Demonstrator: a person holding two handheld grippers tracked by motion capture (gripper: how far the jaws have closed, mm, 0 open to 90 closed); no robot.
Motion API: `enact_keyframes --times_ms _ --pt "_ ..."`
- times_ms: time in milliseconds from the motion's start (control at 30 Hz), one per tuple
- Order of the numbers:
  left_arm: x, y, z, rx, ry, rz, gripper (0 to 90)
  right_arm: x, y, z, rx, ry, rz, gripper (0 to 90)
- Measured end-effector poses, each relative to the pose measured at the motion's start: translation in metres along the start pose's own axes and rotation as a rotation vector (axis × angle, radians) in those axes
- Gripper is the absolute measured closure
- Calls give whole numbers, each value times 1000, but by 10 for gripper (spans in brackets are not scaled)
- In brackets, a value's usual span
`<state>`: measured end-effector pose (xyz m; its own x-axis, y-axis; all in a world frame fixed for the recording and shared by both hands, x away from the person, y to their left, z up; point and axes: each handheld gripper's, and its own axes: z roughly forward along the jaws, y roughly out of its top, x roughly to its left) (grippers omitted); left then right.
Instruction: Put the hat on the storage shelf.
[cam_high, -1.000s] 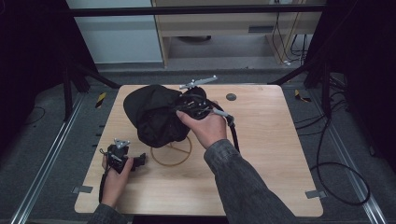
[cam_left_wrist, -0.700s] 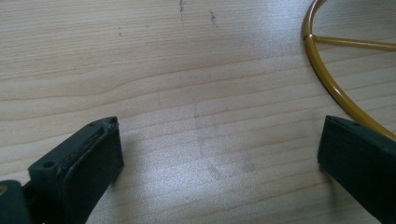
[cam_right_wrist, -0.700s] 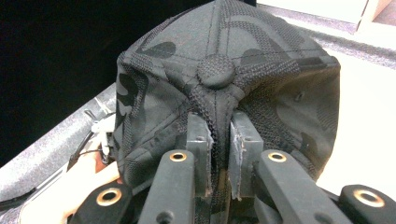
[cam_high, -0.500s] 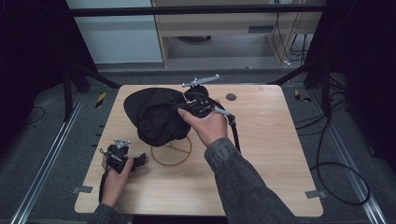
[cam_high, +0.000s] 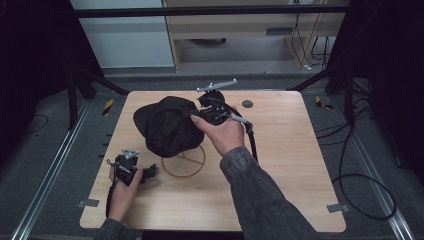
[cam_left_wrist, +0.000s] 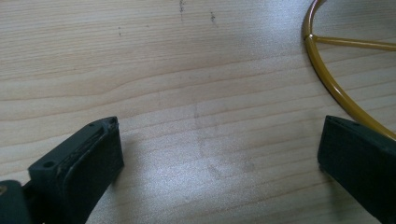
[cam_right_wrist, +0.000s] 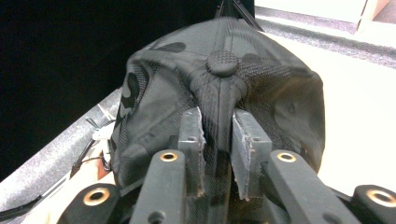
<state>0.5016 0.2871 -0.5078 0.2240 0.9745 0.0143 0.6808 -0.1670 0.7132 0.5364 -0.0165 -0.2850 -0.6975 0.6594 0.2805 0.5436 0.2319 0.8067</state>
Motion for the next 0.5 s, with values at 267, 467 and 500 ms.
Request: enact_keyframes --times_ms 267,467,500 --pt "0 0 0 0 0 0 0 0 0 0 5 10 2 706" --pt "0 0 0 0 1 0 0 0 1 -6 -6 18 8 679" --pt "0 0 0 0 1 0 0 0 1 -7 -5 15 8 679"
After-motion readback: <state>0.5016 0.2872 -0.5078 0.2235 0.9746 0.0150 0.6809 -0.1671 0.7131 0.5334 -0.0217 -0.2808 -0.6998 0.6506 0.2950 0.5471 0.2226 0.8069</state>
